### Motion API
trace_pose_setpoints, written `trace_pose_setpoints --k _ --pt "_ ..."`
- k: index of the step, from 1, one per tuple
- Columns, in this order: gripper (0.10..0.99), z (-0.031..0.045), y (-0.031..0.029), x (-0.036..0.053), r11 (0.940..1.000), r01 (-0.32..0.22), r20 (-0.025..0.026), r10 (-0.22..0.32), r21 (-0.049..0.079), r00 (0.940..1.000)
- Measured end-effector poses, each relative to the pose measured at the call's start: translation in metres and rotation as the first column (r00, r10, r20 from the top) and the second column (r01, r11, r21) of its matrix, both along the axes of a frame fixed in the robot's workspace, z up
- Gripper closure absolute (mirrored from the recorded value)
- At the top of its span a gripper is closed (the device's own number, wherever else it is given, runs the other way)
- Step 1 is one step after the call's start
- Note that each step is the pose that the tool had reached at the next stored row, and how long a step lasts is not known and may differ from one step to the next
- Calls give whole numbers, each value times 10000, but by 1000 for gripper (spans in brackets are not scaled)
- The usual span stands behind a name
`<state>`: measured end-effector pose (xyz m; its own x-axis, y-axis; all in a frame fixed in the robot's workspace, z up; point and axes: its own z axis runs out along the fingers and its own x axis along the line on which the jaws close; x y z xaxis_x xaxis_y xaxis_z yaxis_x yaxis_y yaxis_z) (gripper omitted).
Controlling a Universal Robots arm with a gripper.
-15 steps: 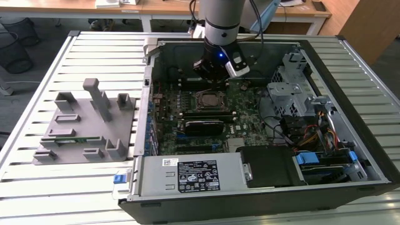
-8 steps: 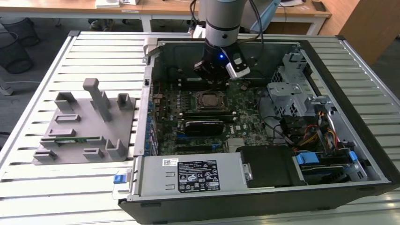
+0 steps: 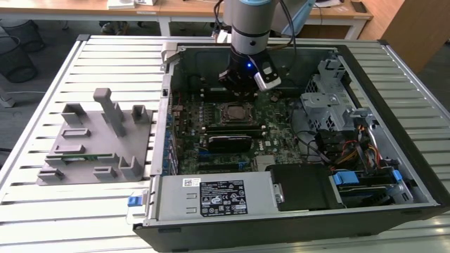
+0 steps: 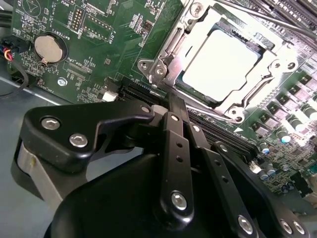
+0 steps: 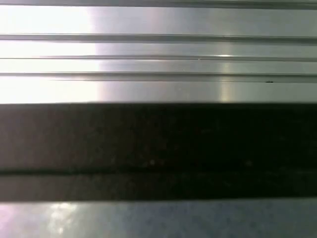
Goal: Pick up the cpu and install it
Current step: 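Install the first cpu locking lever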
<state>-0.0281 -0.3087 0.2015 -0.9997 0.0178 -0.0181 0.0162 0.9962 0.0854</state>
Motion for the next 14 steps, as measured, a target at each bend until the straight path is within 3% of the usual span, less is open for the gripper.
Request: trace_pose_setpoints --k 14 --pt "973 -12 0 1 10000 -1 1 1 -84 10000"
